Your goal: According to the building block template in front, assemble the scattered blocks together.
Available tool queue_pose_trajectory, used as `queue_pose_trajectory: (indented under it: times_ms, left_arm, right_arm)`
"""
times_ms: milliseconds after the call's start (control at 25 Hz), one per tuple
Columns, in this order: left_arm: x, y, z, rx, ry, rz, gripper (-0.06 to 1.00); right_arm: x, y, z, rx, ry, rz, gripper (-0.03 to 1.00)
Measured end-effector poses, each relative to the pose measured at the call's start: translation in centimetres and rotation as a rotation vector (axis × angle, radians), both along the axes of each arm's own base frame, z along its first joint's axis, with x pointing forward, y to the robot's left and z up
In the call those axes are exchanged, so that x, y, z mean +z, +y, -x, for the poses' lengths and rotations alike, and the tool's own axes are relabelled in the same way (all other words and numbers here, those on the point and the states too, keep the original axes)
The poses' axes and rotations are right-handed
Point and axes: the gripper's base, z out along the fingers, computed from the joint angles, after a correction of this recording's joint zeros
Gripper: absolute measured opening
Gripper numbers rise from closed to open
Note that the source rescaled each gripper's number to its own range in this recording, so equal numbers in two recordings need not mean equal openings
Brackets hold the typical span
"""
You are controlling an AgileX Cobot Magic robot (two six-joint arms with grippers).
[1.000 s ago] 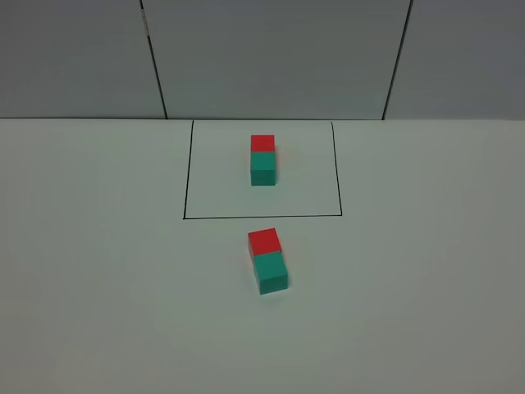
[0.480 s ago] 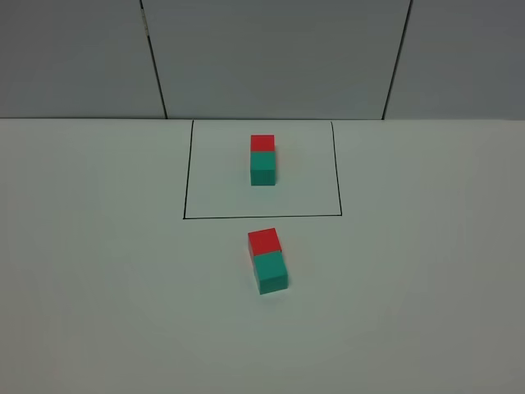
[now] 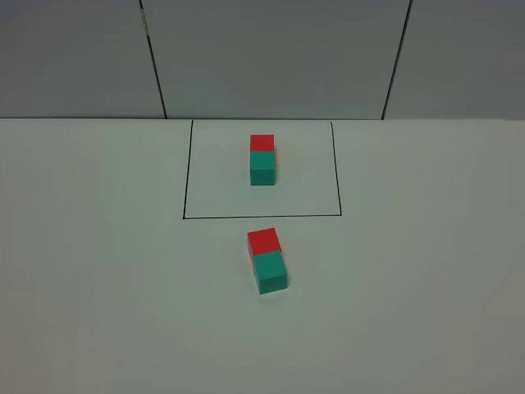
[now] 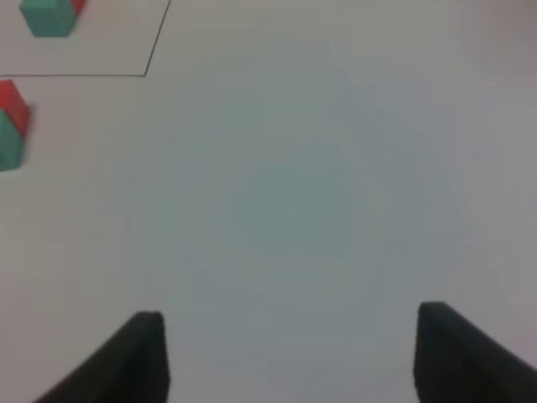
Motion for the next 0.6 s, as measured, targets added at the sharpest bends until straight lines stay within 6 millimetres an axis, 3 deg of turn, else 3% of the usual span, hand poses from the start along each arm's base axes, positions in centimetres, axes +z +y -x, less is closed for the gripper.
queue_pose_trajectory:
  times_ms: [600]
  left_arm:
    - [0.0, 0.0, 0.0, 0.0, 0.0, 0.0, 0.79]
  right_arm:
    - [0.03, -0.04, -0.02, -0.035, -0.004, 0.003, 0.58]
